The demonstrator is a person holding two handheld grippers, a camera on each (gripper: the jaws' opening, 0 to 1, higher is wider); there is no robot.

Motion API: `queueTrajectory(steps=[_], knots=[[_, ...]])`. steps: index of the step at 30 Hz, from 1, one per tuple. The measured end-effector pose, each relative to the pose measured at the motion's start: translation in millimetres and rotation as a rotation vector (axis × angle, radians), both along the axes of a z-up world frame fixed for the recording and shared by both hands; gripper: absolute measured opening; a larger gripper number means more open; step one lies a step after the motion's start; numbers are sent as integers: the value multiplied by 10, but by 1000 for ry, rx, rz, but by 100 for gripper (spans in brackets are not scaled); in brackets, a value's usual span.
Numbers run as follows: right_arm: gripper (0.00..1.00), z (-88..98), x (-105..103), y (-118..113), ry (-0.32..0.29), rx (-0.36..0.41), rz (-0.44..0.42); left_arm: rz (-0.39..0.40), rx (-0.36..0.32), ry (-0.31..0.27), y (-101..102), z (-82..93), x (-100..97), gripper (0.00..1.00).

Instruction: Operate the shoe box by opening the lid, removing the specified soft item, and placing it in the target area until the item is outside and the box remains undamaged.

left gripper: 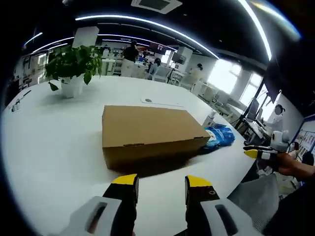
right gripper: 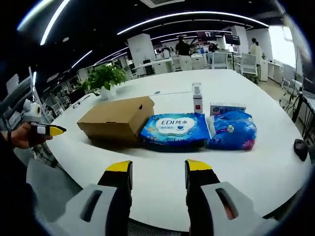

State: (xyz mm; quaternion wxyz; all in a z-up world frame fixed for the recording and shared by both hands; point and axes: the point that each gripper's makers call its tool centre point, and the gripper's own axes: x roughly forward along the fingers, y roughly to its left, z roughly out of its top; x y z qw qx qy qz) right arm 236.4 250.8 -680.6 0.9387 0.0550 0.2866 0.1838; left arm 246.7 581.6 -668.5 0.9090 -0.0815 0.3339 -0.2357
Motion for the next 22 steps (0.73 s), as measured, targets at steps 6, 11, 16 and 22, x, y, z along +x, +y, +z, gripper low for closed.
queueTrajectory(steps=[6, 11, 16, 22], knots=[[43, 0, -39, -15, -3, -20, 18, -28, 23, 19, -21, -93, -131, 41], [43, -19, -66, -30, 4, -21, 17, -21, 18, 26, -28, -104, -160, 41], [43, -39, -79, -24, 8, -31, 23, -25, 19, 28, -38, -116, -165, 41], [42, -62, -92, -27, 14, -30, 23, -25, 24, 31, -6, -118, -169, 41]])
